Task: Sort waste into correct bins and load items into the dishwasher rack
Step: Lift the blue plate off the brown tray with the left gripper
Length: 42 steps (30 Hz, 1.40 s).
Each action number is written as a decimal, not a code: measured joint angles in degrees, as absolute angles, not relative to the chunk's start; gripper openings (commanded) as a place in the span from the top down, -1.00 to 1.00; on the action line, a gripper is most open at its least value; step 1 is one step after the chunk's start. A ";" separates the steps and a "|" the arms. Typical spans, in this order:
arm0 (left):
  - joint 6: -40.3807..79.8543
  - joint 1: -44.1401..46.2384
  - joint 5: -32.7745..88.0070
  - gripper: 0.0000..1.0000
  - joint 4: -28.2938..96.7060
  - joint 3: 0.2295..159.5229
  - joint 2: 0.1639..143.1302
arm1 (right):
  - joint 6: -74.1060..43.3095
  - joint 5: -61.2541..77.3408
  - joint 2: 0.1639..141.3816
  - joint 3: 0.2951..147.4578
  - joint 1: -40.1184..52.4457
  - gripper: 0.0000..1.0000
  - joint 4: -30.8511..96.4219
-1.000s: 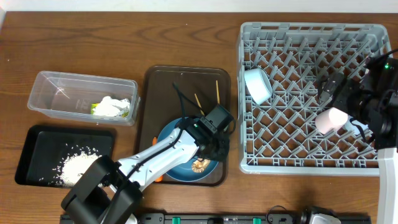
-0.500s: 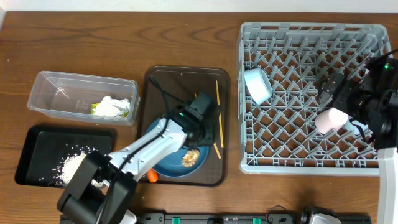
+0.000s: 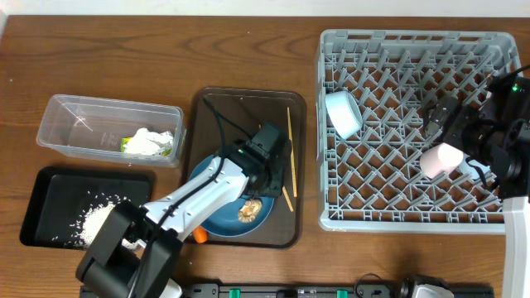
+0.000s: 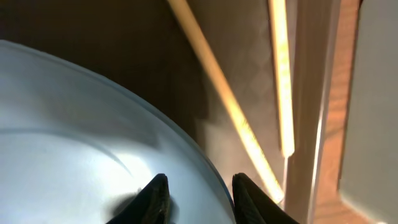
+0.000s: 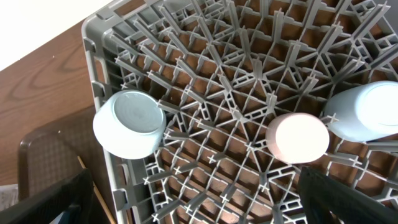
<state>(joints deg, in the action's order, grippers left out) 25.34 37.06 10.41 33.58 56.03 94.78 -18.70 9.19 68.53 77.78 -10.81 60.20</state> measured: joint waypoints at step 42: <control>13.21 45.69 1.26 0.13 43.13 60.47 100.79 | -18.70 9.21 68.53 77.76 -10.81 -0.97 59.75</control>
<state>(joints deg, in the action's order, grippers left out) 13.21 45.69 1.26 43.13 60.47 100.79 -18.70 9.21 68.53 77.76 -10.81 59.75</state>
